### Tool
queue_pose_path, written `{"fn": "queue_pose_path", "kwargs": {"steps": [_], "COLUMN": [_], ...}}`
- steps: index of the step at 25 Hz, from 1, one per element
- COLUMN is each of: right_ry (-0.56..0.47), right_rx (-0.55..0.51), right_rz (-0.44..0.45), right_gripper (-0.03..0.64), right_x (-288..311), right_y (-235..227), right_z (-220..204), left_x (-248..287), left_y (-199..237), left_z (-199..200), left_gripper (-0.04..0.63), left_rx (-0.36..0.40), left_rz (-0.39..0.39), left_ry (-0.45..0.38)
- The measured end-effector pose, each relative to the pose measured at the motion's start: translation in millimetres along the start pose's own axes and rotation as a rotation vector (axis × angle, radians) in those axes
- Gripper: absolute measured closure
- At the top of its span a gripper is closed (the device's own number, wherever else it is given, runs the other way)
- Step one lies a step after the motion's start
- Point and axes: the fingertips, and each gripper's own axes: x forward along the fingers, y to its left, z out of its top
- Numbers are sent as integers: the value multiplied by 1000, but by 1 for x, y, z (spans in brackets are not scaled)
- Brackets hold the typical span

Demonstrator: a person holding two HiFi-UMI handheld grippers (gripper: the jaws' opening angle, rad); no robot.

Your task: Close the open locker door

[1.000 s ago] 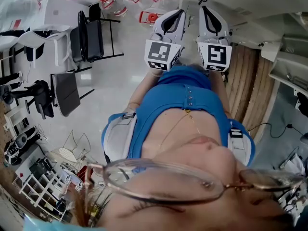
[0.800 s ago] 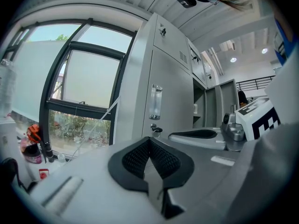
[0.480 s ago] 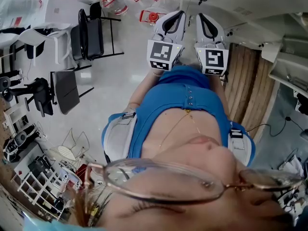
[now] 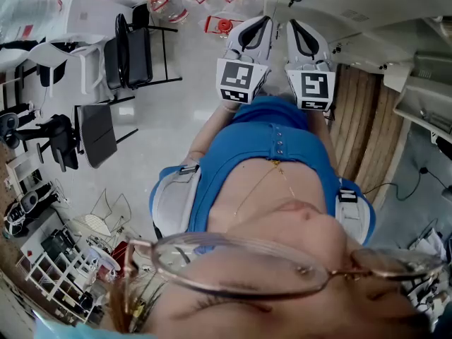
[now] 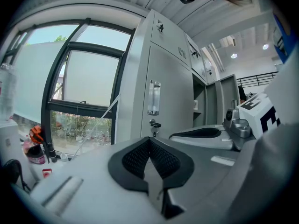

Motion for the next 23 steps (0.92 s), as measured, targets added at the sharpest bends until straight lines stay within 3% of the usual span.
{"fn": "queue_pose_path", "kwargs": {"steps": [23], "right_ry": [5], "right_rx": [3], "right_rz": [29], "right_gripper": [614], "right_x": [-2], "right_y": [7], "right_z": [1], "left_x": [-3], "left_y": [-4], "left_z": [0], "left_gripper": [595], "left_rx": [5], "left_rz": [-6], "left_ry": [-11]}}
